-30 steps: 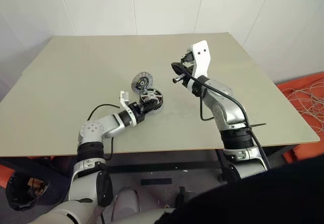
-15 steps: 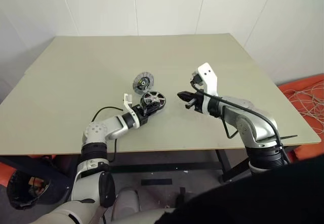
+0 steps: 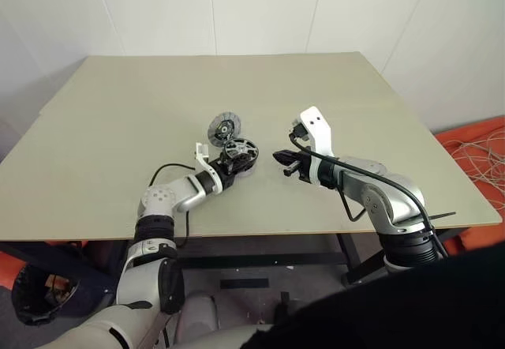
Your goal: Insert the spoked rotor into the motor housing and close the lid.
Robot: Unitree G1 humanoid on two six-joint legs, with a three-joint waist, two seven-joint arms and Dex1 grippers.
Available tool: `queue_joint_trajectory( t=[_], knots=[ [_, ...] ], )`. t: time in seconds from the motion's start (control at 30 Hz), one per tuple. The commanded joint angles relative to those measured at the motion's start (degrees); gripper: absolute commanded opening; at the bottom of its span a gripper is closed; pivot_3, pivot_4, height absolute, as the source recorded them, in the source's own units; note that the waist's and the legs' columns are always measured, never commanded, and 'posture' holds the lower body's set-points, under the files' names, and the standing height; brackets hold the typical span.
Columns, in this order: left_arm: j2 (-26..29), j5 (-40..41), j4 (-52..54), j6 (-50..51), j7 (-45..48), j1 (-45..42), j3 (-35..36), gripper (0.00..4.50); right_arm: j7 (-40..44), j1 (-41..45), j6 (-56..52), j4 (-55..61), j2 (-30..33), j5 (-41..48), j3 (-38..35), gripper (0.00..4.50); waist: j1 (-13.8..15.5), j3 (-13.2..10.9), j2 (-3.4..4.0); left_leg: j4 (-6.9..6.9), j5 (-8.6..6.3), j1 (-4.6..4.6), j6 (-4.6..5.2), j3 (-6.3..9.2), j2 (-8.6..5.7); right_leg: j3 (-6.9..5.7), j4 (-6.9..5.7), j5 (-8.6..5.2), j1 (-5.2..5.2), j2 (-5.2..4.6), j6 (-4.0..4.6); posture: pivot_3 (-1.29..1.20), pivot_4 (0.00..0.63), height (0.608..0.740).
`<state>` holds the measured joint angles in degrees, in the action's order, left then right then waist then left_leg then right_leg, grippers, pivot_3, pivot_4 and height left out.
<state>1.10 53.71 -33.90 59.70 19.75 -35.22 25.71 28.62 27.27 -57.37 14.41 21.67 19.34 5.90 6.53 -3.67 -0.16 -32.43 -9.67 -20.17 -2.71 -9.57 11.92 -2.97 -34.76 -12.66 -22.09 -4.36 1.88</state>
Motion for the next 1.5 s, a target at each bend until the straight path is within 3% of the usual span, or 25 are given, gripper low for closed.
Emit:
queue_joint_trajectory(
  t=[0.03, 0.37, 0.4, 0.57, 0.73, 1.07, 1.5],
  knots=[
    [0.60, -0.52, -0.45, -0.94, 1.62, -1.76, -0.14, 0.44, -0.71, 1.42, 1.83, 1.36, -0.09, -0.27, -0.62, 0.00, 0.16, 0.00, 0.00, 0.00, 0.00, 0.00, 0.00, 0.00, 0.00, 0.00, 0.00, 0.02, 0.00, 0.00, 0.04, 0.00, 0.000, 0.740],
    [0.30, -2.59, -0.03, -0.11, 2.64, 0.23, -2.32, 0.44, -2.08, 2.28, 3.29, 0.32, -0.76, -0.31, -1.37, 0.00, 0.70, 0.00, 0.00, 0.00, 0.00, 0.02, 0.00, 0.00, -0.01, 0.00, -0.01, 0.04, 0.01, -0.02, 0.07, 0.00, 0.000, 0.740],
    [0.30, -2.54, -0.28, 0.20, 2.64, 0.19, -2.32, 1.16, -2.18, 2.36, 3.43, 0.22, -0.83, -0.30, -1.43, 0.00, 0.73, 0.00, 0.00, 0.00, 0.00, 0.04, 0.00, 0.00, -0.01, 0.00, -0.01, 0.04, 0.03, -0.03, 0.07, 0.00, 0.000, 0.740],
    [0.31, -2.59, -1.85, 1.27, 1.34, -0.27, -1.53, 2.51, -2.48, 2.59, 4.05, 0.00, -0.91, -0.24, -1.50, 0.00, 0.76, 0.04, 0.05, 0.00, 0.00, 0.20, 0.01, 0.00, -0.04, 0.00, -0.01, -0.04, 0.19, -0.06, -0.08, 0.00, 0.000, 0.740],
    [0.94, -1.74, -1.64, 2.62, 1.25, -0.17, -0.58, 2.51, -2.70, 2.55, 4.41, -0.11, -0.84, -0.25, -1.49, 0.00, 0.77, 0.05, 0.08, 0.00, -0.06, 0.41, 0.09, 0.01, -0.03, 0.00, 0.00, -0.05, 0.41, -0.06, -0.17, 0.00, 0.000, 0.740],
    [6.16, 2.36, 9.02, 11.35, -0.63, 6.60, 2.39, 2.51, -2.69, 3.27, 6.03, -1.81, -1.19, -0.60, -1.15, 0.00, 0.47, 0.05, 0.09, 0.09, 0.00, 0.19, 0.00, 0.01, -0.02, 0.00, 0.00, -0.03, 0.10, -0.03, -0.16, 0.00, 0.000, 0.740],
    [6.01, 10.22, 24.00, 15.30, -1.07, 13.78, 4.62, 2.51, -1.38, 3.90, 8.98, -3.85, -1.67, -1.27, 0.02, 0.00, 0.60, 0.05, 0.08, 0.06, -0.06, 0.08, 0.10, 0.01, -0.03, -0.01, 0.01, -0.04, 0.04, -0.04, -0.18, 0.00, 0.000, 0.740]
  ],
)
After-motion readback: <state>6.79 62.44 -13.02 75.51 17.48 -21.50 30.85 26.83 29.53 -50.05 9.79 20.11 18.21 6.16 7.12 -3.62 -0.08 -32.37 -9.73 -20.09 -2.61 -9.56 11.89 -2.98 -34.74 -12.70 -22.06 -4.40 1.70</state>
